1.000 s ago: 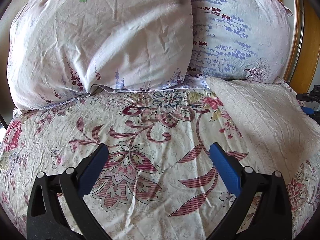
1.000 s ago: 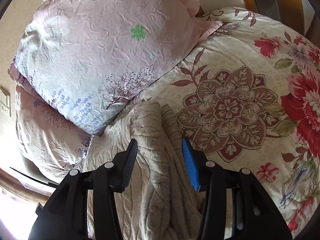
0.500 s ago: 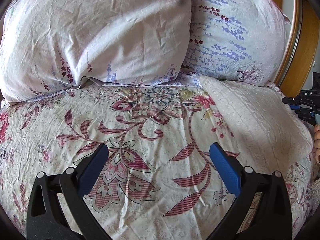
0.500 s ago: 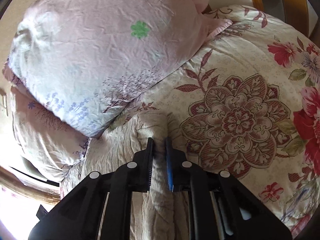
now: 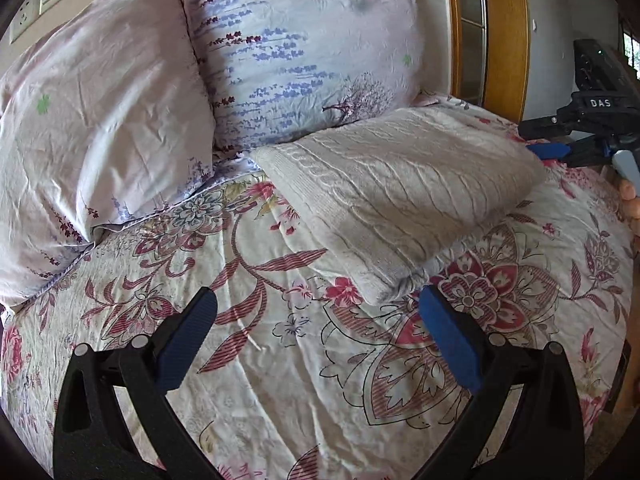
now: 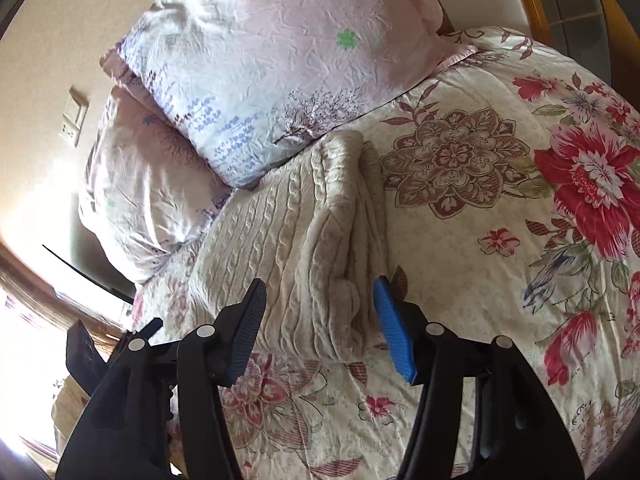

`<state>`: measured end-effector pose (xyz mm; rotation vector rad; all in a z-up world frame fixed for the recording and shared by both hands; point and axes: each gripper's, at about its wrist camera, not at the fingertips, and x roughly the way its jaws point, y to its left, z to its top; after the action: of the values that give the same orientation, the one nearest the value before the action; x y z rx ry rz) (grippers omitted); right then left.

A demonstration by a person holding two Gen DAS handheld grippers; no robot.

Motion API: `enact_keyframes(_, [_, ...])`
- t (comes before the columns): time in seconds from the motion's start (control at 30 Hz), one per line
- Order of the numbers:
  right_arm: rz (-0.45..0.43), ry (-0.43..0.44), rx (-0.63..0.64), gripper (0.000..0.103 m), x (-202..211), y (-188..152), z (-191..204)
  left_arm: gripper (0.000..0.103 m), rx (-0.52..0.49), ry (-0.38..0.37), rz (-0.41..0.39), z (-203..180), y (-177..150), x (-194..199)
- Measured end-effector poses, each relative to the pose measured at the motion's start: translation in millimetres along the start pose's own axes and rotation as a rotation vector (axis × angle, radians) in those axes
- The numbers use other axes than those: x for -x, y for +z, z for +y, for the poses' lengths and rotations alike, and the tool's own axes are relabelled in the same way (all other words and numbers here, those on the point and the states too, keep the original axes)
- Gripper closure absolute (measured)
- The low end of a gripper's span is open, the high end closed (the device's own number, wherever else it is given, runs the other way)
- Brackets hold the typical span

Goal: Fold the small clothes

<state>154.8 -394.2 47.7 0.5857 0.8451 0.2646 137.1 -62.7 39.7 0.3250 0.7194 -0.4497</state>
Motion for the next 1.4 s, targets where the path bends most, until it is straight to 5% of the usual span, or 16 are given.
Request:
enact_keyframes(0.1, [0.027, -0.007, -0.007, 0.059, -11.4, -4.8, -3.4, 0.002, 0.02, 0.019, 0.033, -3.5, 3.2, -12.3])
enact_keyframes(0.17, [0.034, -0.02, 0.004, 0.081, -17.6, -8.1, -3.8, 0.002, 0.033, 0.052, 0.052, -3.6, 6.7, -19.1])
enact_keyframes(0.2, [0.025, -0.03, 0.012, 0.084, -17.7, -9.6, -3.6, 0.002, 0.048, 0.064, 0.057, -1.5, 8.7, -21.5])
enact_keyframes(0.4, [-0.051, -0.053, -0.054, 0.09, -4.2, -5.1, -17.5, 0.002, 0.115, 0.067, 0.096, 8.3, 11.5, -31.2])
enact_keyframes(0.53, [-0.012, -0.079, -0.116, 0.09, -18.0, -13.1, -32.8, 0.002, 0.266, -0.044, 0.183, 33.7, 2.4, -44.7])
enact_keyframes(0.63, [-0.011, -0.066, -0.119, 0.089, -17.8, -13.8, -34.5, 0.002, 0.239, -0.063, 0.167, 34.6, -0.4, -34.6])
enact_keyframes(0.73, [0.005, -0.015, -0.111, 0.078, -10.2, -10.2, -32.6, 0.002, 0.179, -0.071, 0.082, 33.1, 1.6, -4.2])
enact_keyframes(0.8, [-0.014, 0.034, -0.139, 0.053, 1.8, -1.7, -35.3, 0.002, 0.209, -0.097, 0.025, 46.0, 7.3, 13.0])
enact_keyframes(0.83, [-0.037, 0.051, -0.152, 0.026, 8.0, 4.6, -37.0, 0.002, 0.245, -0.118, 0.003, 55.3, 12.9, 17.5])
enact_keyframes(0.87, [-0.059, 0.061, -0.166, 0.013, 12.5, 12.4, -37.5, 0.002, 0.288, -0.136, -0.004, 64.3, 18.5, 17.9])
enact_keyframes(1.0, [0.007, 0.119, -0.216, 0.012, -5.2, 45.8, -38.0, 0.002, 0.489, -0.279, 0.039, 92.9, 44.9, -16.4])
enact_keyframes(1.1, [0.105, 0.083, -0.213, 0.012, -36.7, 64.0, -31.3, 0.002, 0.638, -0.375, 0.08, 100.8, 53.2, -51.0])
enact_keyframes(1.4, [0.262, 0.059, -0.23, 0.011, -90.8, 80.3, -36.4, 0.004, 0.665, -0.452, 0.217, 83.1, 71.4, -115.6])
